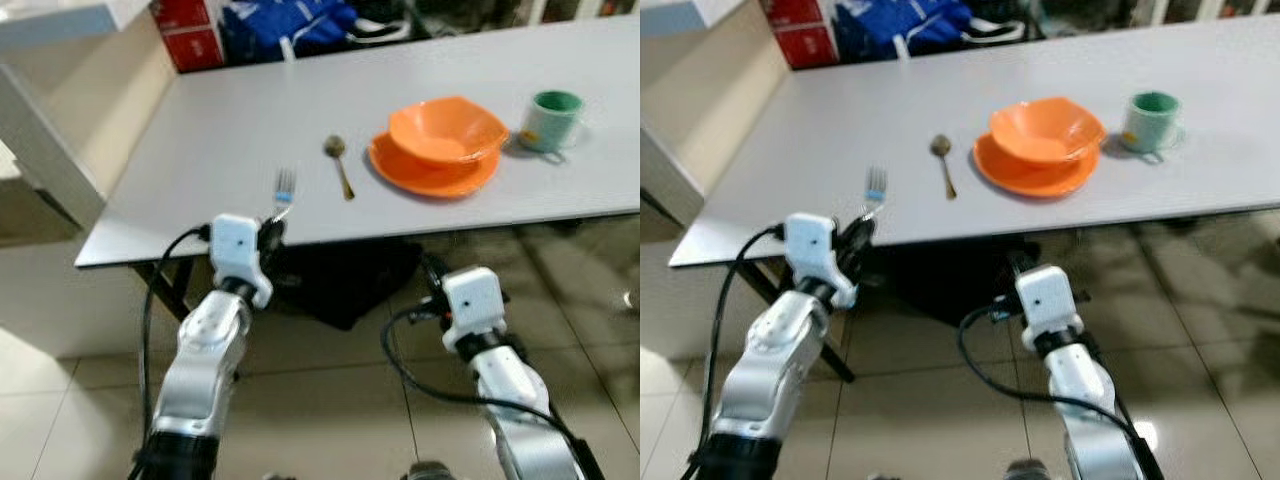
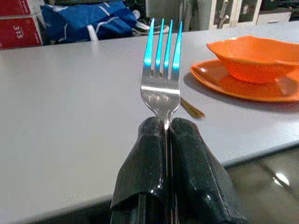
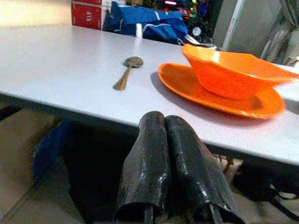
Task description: Setting the table
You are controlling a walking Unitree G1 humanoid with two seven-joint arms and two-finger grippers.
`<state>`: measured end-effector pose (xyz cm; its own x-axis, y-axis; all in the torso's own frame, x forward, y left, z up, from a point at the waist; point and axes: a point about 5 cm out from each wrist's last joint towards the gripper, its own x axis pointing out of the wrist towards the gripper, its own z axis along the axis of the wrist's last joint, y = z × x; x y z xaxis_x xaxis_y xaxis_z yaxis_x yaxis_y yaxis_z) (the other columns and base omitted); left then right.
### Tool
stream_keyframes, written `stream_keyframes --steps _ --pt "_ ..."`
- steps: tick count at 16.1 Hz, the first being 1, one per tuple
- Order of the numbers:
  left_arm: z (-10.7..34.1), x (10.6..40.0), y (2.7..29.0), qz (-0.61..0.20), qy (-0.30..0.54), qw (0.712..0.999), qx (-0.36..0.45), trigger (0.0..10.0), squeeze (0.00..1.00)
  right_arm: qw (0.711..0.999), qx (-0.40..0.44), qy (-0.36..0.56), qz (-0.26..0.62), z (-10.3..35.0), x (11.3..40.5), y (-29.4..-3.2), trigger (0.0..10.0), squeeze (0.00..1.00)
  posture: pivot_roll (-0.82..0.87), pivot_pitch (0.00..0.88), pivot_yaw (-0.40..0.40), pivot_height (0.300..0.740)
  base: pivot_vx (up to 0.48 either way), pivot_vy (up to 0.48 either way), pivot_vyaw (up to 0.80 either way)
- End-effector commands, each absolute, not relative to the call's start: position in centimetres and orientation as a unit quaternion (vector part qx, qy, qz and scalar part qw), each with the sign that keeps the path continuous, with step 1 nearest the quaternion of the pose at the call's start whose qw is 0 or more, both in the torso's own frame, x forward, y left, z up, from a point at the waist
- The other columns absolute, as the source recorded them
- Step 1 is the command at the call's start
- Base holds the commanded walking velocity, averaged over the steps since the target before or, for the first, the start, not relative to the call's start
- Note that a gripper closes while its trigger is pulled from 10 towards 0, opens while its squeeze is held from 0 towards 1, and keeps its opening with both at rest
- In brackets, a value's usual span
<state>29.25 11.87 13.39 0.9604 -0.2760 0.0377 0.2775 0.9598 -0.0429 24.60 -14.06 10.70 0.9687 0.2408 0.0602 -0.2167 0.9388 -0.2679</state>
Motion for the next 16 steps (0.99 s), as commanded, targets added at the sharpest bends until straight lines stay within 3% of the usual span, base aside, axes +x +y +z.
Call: stream_keyframes --steps 1,7,12,16 --pt "13.3 29.4 12.5 -0.127 -0.011 0.992 -0.018 0.0 0.00 0.982 -0.130 -0.053 0.125 10.8 24.6 -13.5 10.0 0.00 -0.30 0.027 0.164 0.702 0.431 0.000 0.00" --pt "13.6 29.7 11.8 -0.141 -0.015 0.990 -0.016 0.0 0.00 0.982 -0.129 -0.052 0.125 10.6 24.6 -13.4 10.0 0.00 -0.30 0.026 0.169 0.702 0.469 0.000 0.00" --pt "13.9 30.0 11.7 -0.143 -0.020 0.989 -0.013 0.0 0.00 0.983 -0.127 -0.053 0.123 10.5 24.6 -13.4 10.0 0.00 -0.31 0.017 0.175 0.702 0.000 0.000 0.00" --pt "13.9 30.4 11.8 -0.130 -0.019 0.991 -0.031 0.0 0.00 0.983 -0.127 -0.053 0.123 10.5 24.4 -13.4 10.0 0.00 -0.32 0.009 0.178 0.702 0.373 -0.297 0.00"
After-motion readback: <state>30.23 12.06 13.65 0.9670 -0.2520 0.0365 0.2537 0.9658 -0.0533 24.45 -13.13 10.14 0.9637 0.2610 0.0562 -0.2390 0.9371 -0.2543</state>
